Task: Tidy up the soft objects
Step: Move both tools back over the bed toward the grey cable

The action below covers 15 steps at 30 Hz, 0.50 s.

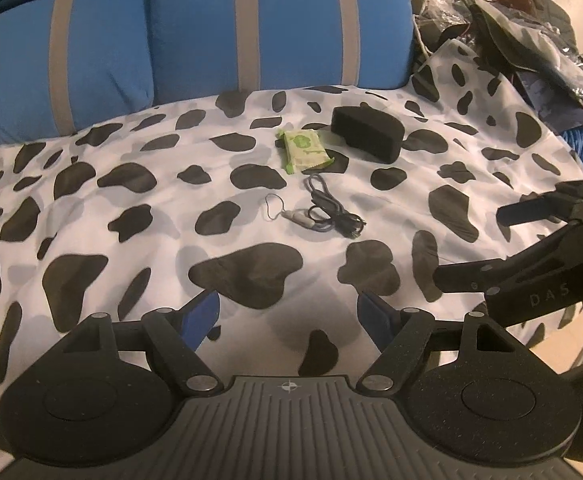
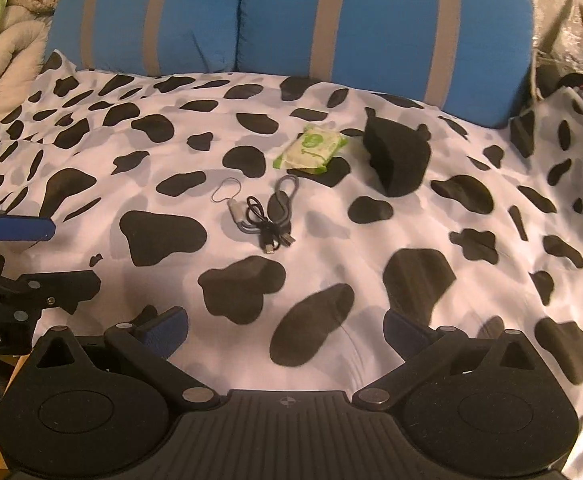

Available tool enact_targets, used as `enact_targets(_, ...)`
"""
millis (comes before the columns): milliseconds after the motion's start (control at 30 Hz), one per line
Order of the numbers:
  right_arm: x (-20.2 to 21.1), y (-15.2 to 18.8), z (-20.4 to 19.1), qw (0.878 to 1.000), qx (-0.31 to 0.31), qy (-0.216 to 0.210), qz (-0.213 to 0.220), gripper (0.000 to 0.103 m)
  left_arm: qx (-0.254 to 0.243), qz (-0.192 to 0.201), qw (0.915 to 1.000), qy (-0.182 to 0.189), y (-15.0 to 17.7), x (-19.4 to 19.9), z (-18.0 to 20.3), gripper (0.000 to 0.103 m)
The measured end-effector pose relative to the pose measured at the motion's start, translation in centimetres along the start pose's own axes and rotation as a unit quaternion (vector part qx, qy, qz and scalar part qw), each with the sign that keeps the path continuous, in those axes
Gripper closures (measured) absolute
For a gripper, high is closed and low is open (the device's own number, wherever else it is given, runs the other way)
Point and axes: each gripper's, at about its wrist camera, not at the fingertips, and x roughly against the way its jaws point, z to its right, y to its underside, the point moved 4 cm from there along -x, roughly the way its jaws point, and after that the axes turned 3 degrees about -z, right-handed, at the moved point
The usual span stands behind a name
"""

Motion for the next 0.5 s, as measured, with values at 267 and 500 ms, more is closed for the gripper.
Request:
enact_targets(267, -2.0, -1.6, -0.3, 0.999, 0.027, -0.021, 0.000, 0.000, -0.010, -0.008, 0.9999, 0.006, -0.9, -0.9, -0.5, 0.028)
enact_targets(500, -4.1, -3.1, -0.1, 0.999, 0.045, -0.031, -0.001, 0.002, -0.012, -0.015, 0.9998, 0.009, -1.6, -1.7, -1.1, 0.028)
